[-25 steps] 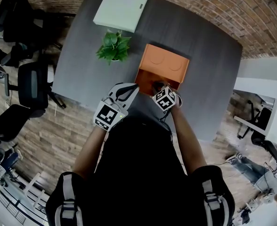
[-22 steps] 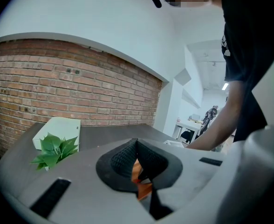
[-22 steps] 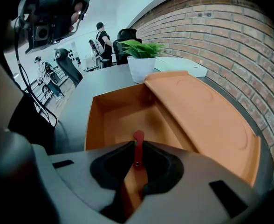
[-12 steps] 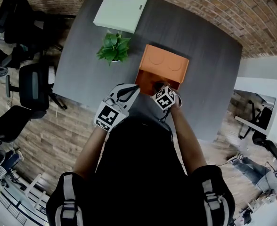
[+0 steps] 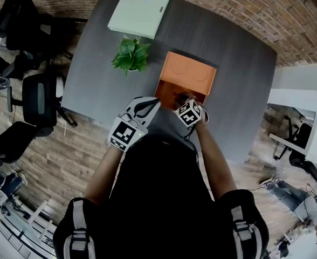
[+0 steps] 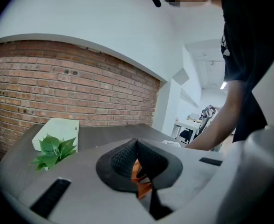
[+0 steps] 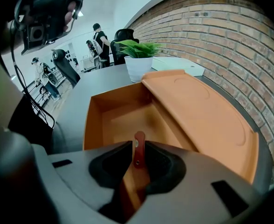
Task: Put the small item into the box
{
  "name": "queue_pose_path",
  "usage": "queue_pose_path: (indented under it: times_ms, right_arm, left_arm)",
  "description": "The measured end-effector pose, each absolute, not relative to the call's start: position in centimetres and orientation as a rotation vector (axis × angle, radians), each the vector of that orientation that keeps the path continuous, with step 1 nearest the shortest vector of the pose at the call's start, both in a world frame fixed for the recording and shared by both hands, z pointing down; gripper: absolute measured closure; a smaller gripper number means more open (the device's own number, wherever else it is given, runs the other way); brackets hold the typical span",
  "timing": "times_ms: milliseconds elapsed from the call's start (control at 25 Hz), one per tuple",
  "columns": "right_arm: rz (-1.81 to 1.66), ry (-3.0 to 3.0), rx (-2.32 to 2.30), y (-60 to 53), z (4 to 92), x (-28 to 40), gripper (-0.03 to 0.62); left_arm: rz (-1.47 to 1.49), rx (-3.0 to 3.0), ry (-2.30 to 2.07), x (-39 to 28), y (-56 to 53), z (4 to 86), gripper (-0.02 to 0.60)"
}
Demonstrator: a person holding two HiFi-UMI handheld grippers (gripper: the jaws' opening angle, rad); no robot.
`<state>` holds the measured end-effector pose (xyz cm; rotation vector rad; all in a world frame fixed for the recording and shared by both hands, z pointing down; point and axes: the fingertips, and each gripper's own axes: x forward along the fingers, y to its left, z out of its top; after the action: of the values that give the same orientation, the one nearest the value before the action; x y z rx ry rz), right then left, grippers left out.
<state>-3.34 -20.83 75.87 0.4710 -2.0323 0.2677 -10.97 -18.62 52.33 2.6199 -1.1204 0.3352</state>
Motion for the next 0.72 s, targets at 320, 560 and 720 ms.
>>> queue_pose_path:
  times_ms: [320, 560, 720]
  right_arm:
    - [0.261, -2.051, 0.494, -20.5, 74.6, -2.7, 0.5]
    - [0.322, -2.168, 0.517, -19.4, 72.3, -2.1, 0.538]
    - [0.372, -2.206, 0.544, -18.5, 70.9, -1.3, 0.566]
  left_arm:
    - [0.335, 2.629, -1.113, -10.5, -18.4, 52.0, 0.558]
    - [0.326, 2.646, -1.095, -10.1, -18.1, 52.0, 0.558]
    - [0.334, 2.661, -1.071, -9.5, -17.9, 51.9, 0.558]
